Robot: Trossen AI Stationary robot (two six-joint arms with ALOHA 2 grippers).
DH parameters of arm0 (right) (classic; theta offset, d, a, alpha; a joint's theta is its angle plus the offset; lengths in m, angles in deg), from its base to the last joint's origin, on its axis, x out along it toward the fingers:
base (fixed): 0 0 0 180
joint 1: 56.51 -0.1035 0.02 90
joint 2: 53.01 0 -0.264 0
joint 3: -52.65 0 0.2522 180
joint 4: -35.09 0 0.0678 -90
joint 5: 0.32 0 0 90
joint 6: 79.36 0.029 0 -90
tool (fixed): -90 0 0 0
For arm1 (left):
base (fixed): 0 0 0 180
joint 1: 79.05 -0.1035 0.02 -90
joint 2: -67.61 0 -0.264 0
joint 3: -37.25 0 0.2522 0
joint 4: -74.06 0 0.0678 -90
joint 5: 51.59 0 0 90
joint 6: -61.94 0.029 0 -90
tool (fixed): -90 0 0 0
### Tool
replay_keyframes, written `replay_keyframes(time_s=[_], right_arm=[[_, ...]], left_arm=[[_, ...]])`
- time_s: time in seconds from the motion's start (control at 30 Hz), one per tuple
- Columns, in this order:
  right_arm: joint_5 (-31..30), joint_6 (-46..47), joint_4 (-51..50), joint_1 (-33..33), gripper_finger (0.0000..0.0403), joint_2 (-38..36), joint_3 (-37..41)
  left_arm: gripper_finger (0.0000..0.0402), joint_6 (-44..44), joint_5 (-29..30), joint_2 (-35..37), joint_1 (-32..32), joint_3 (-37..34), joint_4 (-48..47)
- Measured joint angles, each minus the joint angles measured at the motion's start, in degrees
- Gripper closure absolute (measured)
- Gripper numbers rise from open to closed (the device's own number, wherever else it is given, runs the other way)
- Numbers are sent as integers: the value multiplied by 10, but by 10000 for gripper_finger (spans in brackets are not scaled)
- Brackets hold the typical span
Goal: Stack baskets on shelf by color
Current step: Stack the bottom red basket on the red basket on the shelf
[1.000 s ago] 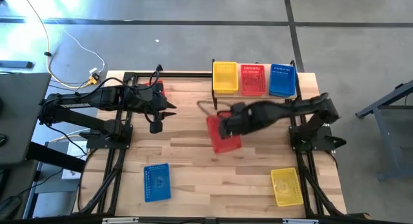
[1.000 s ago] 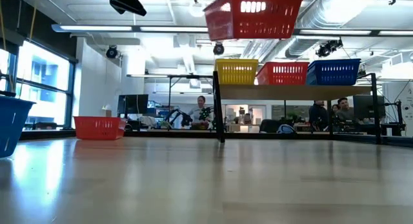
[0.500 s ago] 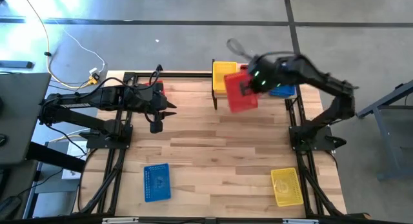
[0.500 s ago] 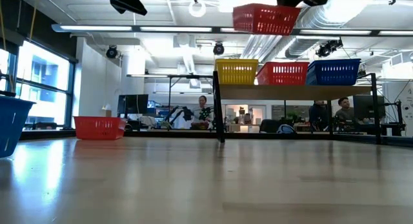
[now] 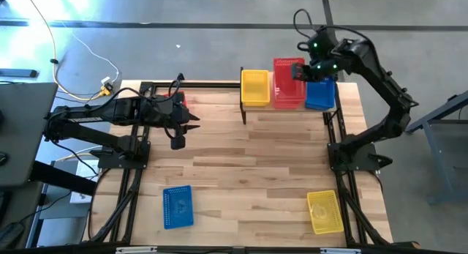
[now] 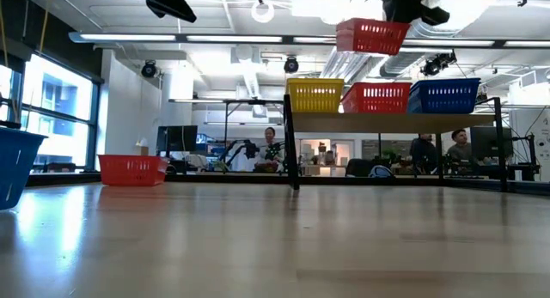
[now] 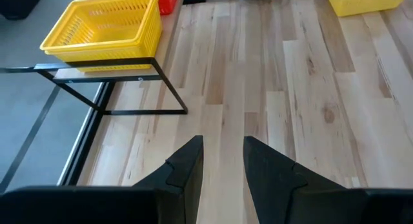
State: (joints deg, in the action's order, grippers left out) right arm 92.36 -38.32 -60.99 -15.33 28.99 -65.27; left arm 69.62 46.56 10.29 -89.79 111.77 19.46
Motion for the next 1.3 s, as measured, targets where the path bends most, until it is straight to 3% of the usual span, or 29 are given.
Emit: replay_keyframes(time_s=[0.23,0.5,0.97,1.3], right_arm=[[72,-39,-17,61,403,31,0],[100,-56,-28,84,403,74,0],[84,-81,-55,96,403,114,0],[57,-50,-58,96,403,114,0]], left_arm=[[302,0,0,0,0,0,0],[302,0,0,0,0,0,0],[302,-2,0,0,0,0,0],[302,-12,0,0,0,0,1]])
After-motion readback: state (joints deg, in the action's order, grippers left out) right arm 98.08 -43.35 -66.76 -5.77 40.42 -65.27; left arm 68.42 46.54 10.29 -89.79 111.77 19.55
